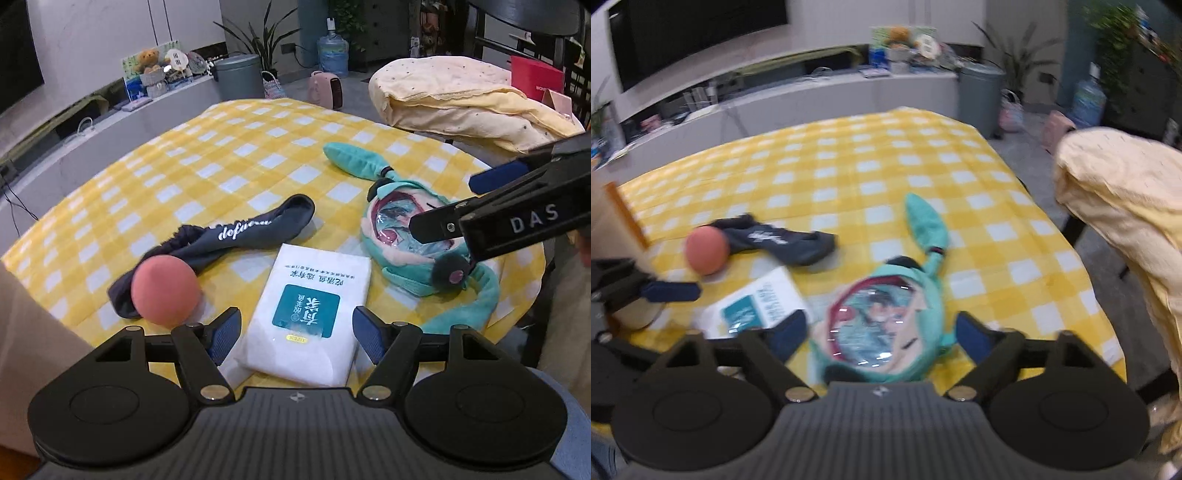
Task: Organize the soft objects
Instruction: 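Grasp the white pad with the left gripper while the right gripper grasps the teal plush bag, then lift and carry the white pad and teal plush bag over the box with both grippers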
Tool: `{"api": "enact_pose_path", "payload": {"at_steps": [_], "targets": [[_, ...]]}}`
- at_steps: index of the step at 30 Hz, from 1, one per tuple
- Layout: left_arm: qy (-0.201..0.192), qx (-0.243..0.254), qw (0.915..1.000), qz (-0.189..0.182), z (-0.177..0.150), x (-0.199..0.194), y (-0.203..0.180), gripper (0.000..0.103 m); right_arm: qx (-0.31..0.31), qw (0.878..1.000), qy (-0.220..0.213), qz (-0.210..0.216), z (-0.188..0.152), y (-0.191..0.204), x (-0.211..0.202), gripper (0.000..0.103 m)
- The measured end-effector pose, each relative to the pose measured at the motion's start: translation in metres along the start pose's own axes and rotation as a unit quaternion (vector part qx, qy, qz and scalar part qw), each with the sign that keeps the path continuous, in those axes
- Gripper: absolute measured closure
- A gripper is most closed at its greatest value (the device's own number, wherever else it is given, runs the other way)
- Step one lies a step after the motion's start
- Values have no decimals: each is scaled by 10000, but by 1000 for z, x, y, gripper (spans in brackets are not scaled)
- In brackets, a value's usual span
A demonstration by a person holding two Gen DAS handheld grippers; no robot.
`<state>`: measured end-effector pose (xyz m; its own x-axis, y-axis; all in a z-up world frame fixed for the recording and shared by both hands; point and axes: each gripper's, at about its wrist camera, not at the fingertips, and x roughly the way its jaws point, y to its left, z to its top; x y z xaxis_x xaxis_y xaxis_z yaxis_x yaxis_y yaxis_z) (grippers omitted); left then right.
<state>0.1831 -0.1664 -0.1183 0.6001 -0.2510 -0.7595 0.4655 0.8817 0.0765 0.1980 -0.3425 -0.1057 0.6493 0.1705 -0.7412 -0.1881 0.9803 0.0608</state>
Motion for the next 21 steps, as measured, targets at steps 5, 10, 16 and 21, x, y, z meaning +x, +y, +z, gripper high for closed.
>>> {"api": "enact_pose_path", "payload": {"at_steps": [5, 10, 16, 21], "targets": [[8, -235, 9997, -16, -2, 9, 4, 12, 466, 9984, 315, -25, 0, -15, 27, 14], [-35, 8, 9998, -179, -1, 11, -1, 11, 610, 9972, 427, 73, -4, -11, 39, 6], [80, -2, 9999, -113, -1, 20, -3, 8, 245, 9984, 518, -10, -8, 6, 46, 2], [115, -228, 9993, -267, -3, 22, 5, 7, 23, 9986, 519, -106, -12, 9, 50, 3]]}}
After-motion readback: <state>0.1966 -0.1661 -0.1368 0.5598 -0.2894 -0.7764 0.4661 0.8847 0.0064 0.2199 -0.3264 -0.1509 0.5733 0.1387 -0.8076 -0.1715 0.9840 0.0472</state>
